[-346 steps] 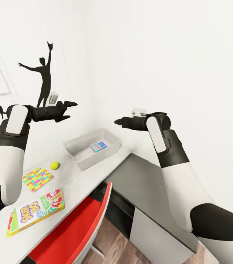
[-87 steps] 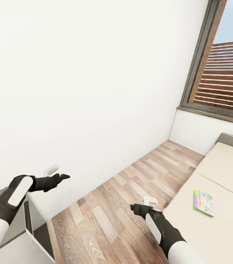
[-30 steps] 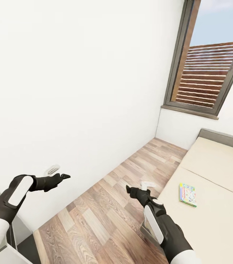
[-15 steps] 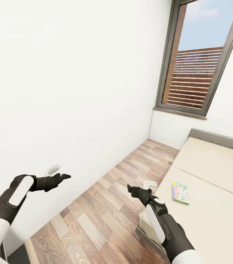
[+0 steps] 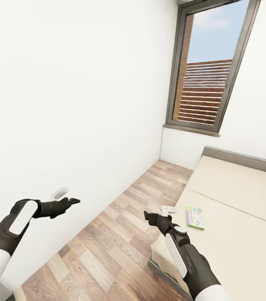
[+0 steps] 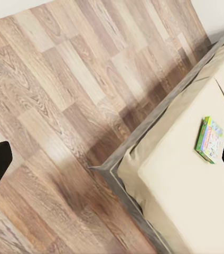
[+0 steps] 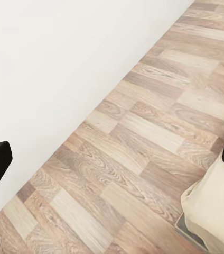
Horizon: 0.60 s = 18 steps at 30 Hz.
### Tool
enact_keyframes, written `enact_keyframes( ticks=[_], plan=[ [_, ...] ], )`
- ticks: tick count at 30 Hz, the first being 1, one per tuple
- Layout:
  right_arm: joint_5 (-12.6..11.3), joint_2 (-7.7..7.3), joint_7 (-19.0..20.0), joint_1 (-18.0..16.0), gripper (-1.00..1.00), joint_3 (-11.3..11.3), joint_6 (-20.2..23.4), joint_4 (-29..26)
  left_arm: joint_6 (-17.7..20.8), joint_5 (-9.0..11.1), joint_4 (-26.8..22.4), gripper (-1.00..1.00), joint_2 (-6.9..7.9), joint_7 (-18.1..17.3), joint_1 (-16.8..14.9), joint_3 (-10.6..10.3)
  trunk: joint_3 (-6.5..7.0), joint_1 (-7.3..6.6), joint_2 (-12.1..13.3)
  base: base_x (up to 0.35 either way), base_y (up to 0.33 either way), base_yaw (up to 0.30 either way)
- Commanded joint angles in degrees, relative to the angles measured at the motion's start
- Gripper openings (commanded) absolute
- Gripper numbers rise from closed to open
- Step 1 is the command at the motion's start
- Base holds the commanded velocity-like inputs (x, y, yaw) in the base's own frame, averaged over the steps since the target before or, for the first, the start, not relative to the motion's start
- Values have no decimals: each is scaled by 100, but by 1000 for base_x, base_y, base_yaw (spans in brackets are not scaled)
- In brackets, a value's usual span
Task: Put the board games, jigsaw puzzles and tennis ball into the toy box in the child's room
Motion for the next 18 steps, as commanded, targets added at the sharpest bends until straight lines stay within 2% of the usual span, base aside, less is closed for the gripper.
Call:
enact_keyframes(
  ticks=[1,5,13,18],
  plan=[
    [-56,-2,-52,-6,100,17,21,-9,11,20,-5,100,6,14,-4,-12,-6,4,-13,0,62,-198],
    [-45,3,-53,-6,100,26,22,-6,11,20,-5,100,12,10,-4,-11,25,4,-13,0,164,-201],
    [-46,0,-53,-6,100,28,17,-18,11,20,-5,100,14,5,-4,-11,84,4,-13,38,252,-198],
    [-45,2,-53,-6,100,35,8,-36,11,20,-5,100,14,3,-4,-18,95,4,-13,43,95,-60]
  ],
)
